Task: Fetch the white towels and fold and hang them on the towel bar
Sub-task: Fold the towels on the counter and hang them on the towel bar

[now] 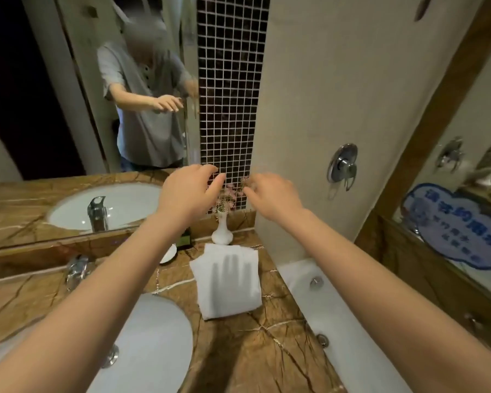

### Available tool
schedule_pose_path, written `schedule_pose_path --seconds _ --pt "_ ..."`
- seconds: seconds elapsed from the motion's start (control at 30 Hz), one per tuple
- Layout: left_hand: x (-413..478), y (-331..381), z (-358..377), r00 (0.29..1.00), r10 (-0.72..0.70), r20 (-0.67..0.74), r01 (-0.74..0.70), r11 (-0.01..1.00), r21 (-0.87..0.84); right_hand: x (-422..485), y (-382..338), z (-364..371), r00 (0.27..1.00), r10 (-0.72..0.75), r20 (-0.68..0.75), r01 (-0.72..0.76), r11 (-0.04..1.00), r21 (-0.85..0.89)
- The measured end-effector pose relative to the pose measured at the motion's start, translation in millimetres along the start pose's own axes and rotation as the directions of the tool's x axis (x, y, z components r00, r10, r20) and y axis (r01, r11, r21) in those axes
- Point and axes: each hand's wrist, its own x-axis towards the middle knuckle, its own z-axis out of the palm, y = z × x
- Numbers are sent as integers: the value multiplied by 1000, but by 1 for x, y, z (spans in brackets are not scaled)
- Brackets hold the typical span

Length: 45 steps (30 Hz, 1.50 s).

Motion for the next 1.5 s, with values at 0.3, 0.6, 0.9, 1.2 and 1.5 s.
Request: schedule_pose_path --seconds 0.3,0.6,0.9,1.2,1.5 --pt "-49 -13 142 964 -36 262 49 998 -42 -21 41 151 974 -33 226 13 996 90" --pt "-122 -26 234 854 -185 486 194 980 32 -51 47 259 922 -63 382 25 994 103" --pt "-134 -31 252 855 -188 483 180 982 63 -45 41 273 910 149 387 -301 880 368" --pt "-98 -41 237 893 -193 406 213 977 -4 -42 37 257 821 31 569 -488 557 673" --pt "-85 -31 191 792 -64 608 238 948 -211 -65 47 258 784 -118 609 -476 515 713"
